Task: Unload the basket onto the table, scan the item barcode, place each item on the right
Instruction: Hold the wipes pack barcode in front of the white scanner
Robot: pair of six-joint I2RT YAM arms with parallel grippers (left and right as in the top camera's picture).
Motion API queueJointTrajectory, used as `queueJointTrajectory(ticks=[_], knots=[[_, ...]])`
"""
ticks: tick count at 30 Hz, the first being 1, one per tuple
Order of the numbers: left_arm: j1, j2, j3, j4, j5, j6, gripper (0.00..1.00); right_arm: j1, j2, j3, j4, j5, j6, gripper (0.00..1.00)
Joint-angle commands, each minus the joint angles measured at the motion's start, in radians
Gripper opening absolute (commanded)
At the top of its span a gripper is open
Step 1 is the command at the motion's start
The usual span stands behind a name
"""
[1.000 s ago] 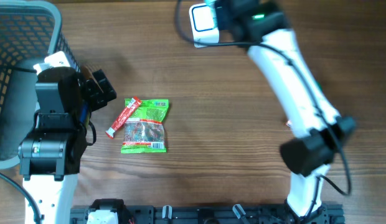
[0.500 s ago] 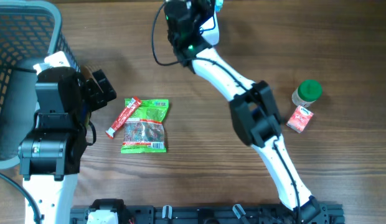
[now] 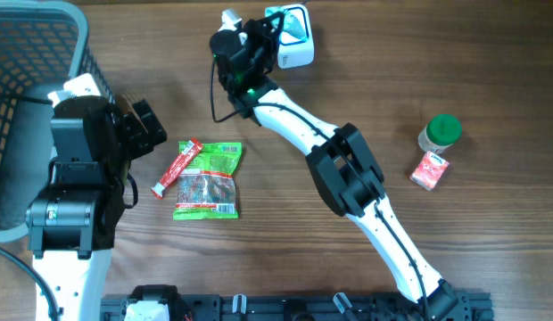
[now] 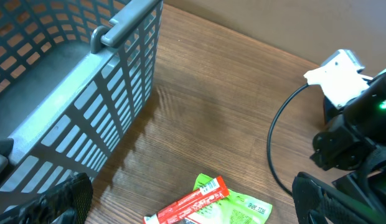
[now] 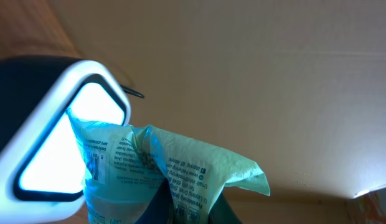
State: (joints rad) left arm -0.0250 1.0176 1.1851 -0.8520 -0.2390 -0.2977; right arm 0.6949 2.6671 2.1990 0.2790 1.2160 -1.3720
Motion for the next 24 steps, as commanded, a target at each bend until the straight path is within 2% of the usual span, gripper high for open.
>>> queueJointTrajectory(ticks=[1,7,14,24], knots=[[0.006,0.0,0.014,0.003,-0.009,0.005,1.0,-0.015,0.013,0.013,-0.003,0.015,0.031,0.04],[0.006,0.0,0.014,0.003,-0.009,0.005,1.0,-0.034,0.013,0.013,0.111,0.037,-0.04,0.04],[0.006,0.0,0.014,0.003,-0.009,0.005,1.0,-0.036,0.013,0.011,-0.004,0.037,0.074,0.04],[0.006,0.0,0.014,0.003,-0.009,0.005,1.0,-0.043,-0.058,0.011,0.068,0.064,0.119,0.04]])
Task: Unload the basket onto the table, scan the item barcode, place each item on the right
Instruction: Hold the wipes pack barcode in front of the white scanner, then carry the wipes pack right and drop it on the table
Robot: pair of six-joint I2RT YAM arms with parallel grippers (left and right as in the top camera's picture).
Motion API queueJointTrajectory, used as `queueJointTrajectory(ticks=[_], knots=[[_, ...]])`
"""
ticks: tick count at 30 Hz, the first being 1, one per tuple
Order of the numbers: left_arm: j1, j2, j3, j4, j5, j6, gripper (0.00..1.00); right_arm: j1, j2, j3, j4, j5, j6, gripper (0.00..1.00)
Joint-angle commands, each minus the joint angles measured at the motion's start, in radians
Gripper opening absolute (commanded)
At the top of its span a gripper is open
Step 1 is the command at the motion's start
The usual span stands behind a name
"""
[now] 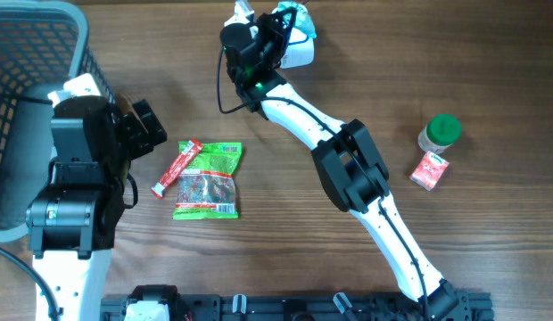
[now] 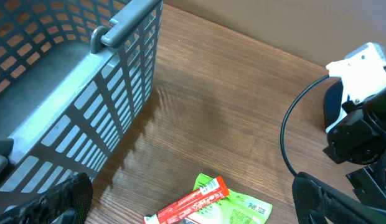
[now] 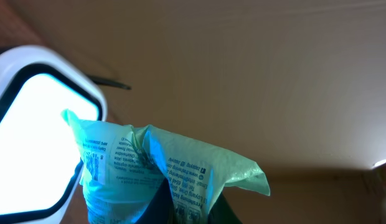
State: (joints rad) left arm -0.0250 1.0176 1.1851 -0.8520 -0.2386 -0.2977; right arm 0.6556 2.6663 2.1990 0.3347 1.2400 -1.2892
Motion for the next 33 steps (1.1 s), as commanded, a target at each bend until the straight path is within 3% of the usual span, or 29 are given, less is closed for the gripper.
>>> queueJointTrajectory(ticks=[1,6,8,12,14,17,20,25,29,33], knots=[[0.006,0.0,0.014,0.003,-0.01,0.005,1.0,-0.003,-0.085,0.011,0.012,0.05,0.04,0.04],[0.006,0.0,0.014,0.003,-0.009,0.005,1.0,0.004,-0.241,0.011,-0.003,0.085,0.116,0.04],[0.006,0.0,0.014,0.003,-0.009,0.005,1.0,0.019,-0.331,0.011,-0.083,0.084,0.168,0.04],[0.006,0.0,0.014,0.003,-0.01,0.005,1.0,0.035,-0.473,0.011,-0.399,0.052,0.361,0.04],[0.006,0.0,0.014,0.003,-0.01,0.005,1.0,0.034,-0.559,0.011,-0.702,0.003,0.585,0.04],[0.006,0.0,0.014,0.003,-0.01,0.005,1.0,0.024,-0.649,0.011,-1.117,-0.236,0.883,0.04],[0.006,0.0,0.014,0.003,-0.009,0.005,1.0,-0.034,-0.713,0.011,-1.464,-0.701,1.138,0.04],[0.006,0.0,0.014,0.003,-0.01,0.005,1.0,-0.186,-0.708,-0.016,-1.812,-1.2,1.259,0.04],[0.006,0.0,0.014,0.003,-0.01,0.005,1.0,-0.303,-0.706,-0.164,-1.853,-1.291,1.296,0.04],[0.006,0.0,0.014,0.003,-0.01,0.005,1.0,-0.399,-0.706,-0.418,-1.754,-1.291,1.292,0.04]])
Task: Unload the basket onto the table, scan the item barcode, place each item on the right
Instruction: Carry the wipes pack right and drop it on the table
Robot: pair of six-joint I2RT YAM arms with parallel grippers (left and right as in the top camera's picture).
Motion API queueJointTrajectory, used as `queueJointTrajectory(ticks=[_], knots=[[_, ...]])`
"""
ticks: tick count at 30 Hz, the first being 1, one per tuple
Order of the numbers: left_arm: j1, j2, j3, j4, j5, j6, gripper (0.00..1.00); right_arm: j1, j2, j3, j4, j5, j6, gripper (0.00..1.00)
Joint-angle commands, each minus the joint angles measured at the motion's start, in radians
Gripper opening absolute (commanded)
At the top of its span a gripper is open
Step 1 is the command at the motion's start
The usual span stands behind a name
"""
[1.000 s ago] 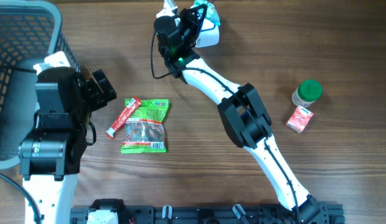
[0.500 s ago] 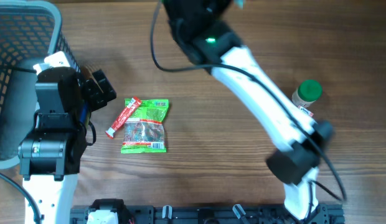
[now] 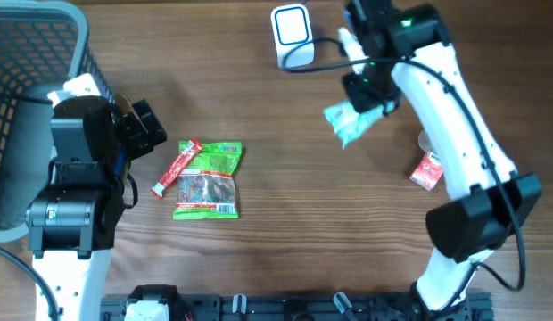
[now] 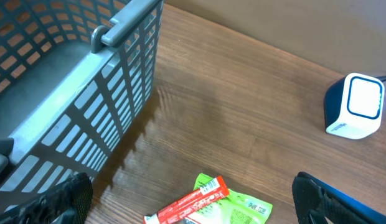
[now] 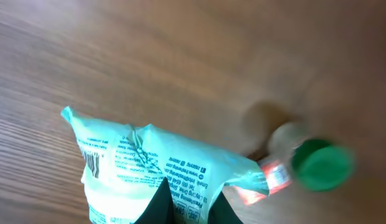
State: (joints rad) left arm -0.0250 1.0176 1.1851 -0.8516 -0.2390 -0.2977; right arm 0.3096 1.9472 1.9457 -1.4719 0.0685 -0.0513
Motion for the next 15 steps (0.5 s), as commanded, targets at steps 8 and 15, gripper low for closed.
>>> queueJointTrajectory(ticks=[8,15], knots=[[0.006,0.0,0.014,0.002,-0.009,0.005,1.0,-0.149,0.013,-0.508,0.333,-0.05,0.049,0.13],[0.006,0.0,0.014,0.002,-0.009,0.005,1.0,-0.165,0.012,-0.467,0.392,-0.017,0.051,0.84]])
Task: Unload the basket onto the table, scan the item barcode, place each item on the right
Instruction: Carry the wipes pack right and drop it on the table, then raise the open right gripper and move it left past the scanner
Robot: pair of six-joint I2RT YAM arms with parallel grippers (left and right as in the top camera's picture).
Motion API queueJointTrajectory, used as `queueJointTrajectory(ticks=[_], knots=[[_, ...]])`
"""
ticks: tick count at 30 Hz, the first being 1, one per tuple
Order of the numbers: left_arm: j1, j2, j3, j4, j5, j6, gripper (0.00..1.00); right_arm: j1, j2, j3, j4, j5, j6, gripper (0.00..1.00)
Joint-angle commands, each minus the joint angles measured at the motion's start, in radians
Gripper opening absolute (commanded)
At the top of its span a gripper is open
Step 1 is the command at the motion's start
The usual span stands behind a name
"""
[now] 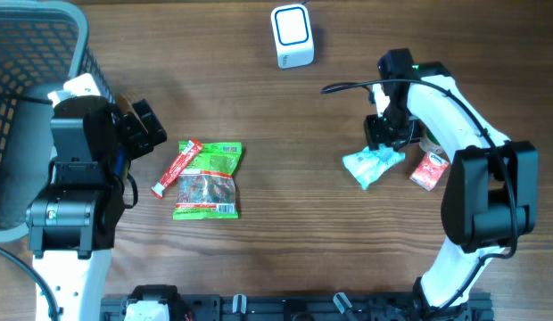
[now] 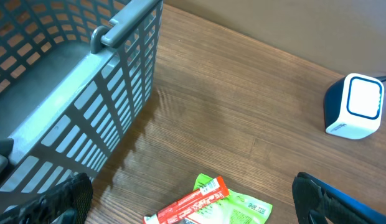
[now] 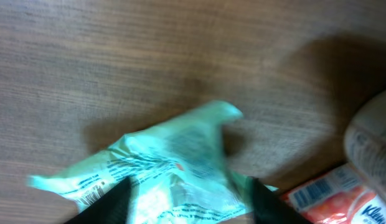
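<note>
The mint-green packet [image 1: 373, 166] lies flat on the table at the right, seen close up in the right wrist view [image 3: 168, 165]. My right gripper [image 1: 386, 141] hovers just over it, open, with one dark finger [image 3: 121, 198] on each side and the packet loose between them. The white barcode scanner [image 1: 292, 36] stands at the far edge, window up, and shows in the left wrist view too [image 2: 356, 106]. My left gripper [image 1: 141, 125] stays at the left, open and holding nothing.
A red stick pack [image 1: 176, 168] and a green snack packet [image 1: 210, 181] lie left of centre. A small red pack [image 1: 429, 169] and a green-lidded jar [image 1: 430, 143] sit right beside the mint packet. A grey mesh basket [image 1: 36, 53] fills the far left corner.
The right gripper was shut on the mint packet in the air right of the scanner. Now the packet lies on the table by the red pack, and the gripper is open above it.
The right gripper first held the mint packet against the scanner's lit window, and it was still there at the second moment. Then it held the packet well to the right of the scanner. Now the packet rests on the table, released. The left arm never moved.
</note>
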State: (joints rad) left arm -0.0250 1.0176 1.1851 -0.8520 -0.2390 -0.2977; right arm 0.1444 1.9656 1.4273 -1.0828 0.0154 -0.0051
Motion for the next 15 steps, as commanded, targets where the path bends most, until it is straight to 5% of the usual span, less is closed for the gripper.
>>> queueJointTrajectory(ticks=[1,5,10,15], knots=[[0.006,0.0,0.014,0.003,-0.009,0.005,1.0,0.0,-0.008,0.076,-0.008,0.04,0.005,0.84],[0.006,0.0,0.014,0.003,-0.009,0.005,1.0,0.0,-0.011,0.173,-0.088,-0.029,0.067,0.75],[0.006,0.0,0.014,0.003,-0.009,0.005,1.0,0.003,-0.009,0.182,-0.142,-0.359,0.075,0.07],[0.006,0.0,0.014,0.003,-0.009,0.005,1.0,0.041,-0.009,0.081,-0.076,-0.38,0.229,0.04]])
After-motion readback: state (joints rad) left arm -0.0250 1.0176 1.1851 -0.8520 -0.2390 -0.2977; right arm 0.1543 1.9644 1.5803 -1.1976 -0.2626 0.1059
